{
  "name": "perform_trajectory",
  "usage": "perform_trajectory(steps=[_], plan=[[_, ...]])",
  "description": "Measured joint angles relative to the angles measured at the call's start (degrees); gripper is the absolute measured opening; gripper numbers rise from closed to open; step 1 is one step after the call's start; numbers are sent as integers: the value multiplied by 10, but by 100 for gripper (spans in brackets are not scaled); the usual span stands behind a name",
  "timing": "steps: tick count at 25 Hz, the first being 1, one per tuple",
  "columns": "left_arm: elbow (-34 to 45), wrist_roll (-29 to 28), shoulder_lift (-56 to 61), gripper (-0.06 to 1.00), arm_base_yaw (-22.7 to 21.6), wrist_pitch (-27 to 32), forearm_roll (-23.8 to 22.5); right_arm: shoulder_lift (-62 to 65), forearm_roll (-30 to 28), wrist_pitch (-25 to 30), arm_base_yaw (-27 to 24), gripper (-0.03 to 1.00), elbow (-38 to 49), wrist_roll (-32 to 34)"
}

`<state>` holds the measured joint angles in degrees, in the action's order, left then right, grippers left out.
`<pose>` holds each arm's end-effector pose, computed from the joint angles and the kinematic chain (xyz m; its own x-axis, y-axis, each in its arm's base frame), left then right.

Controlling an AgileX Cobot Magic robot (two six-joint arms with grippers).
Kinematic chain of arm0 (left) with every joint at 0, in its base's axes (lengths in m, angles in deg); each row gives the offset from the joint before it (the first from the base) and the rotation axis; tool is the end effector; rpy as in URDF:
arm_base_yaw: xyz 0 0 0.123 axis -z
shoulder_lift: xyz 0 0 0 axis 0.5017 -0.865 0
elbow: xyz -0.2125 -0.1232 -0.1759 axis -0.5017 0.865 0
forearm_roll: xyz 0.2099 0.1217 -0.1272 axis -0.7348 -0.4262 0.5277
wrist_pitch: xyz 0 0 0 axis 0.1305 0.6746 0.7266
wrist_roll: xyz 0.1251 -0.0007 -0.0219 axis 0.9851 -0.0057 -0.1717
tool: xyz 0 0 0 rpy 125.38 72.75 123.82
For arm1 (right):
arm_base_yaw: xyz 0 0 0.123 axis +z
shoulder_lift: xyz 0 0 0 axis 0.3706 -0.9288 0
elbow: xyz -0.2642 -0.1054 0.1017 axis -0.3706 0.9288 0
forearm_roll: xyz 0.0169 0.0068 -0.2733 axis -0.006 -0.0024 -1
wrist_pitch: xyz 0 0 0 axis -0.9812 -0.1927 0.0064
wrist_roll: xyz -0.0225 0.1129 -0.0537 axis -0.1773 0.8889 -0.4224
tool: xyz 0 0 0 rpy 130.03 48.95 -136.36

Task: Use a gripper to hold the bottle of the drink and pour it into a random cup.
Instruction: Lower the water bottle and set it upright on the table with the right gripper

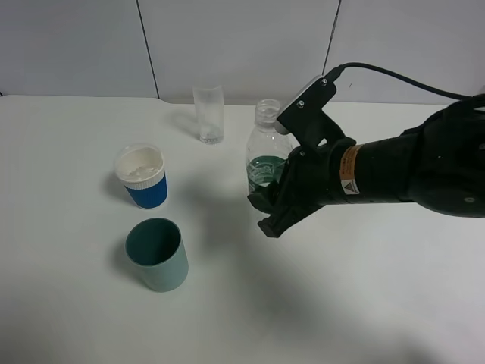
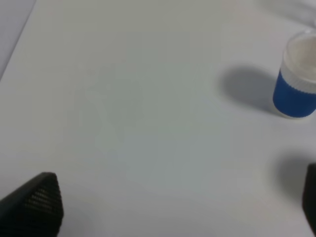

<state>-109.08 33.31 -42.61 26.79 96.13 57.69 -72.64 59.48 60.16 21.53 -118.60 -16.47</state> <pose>0.0277 0.0037 0.2762 -0.4352 -0.0158 -0.9002 -0.0691 0.9975 0.0158 0.2296 0.2213 0.1667 -0.4286 -0.4753 -0.7684 -0.7250 0.6884 -0.0214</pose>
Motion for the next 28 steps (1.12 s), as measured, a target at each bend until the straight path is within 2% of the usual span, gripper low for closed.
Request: perform_trajectory(steps=[1, 4, 7, 13, 20, 28], plan=[[0, 0, 0, 98, 0, 0, 0, 0, 27, -3, -4, 57, 0, -34], [0, 0, 0, 98, 0, 0, 0, 0, 86, -13, -23, 57, 7, -79], [0, 0, 0, 98, 0, 0, -1, 1, 106, -51, -48, 57, 38, -91], [0, 0, 0, 98, 0, 0, -1, 1, 108, -157, -82, 57, 107, -93], [0, 0, 0, 98, 0, 0, 0, 3, 108, -248, -120, 57, 174, -98], [0, 0, 0, 98, 0, 0, 0, 3, 109, -269, -128, 57, 185, -99]])
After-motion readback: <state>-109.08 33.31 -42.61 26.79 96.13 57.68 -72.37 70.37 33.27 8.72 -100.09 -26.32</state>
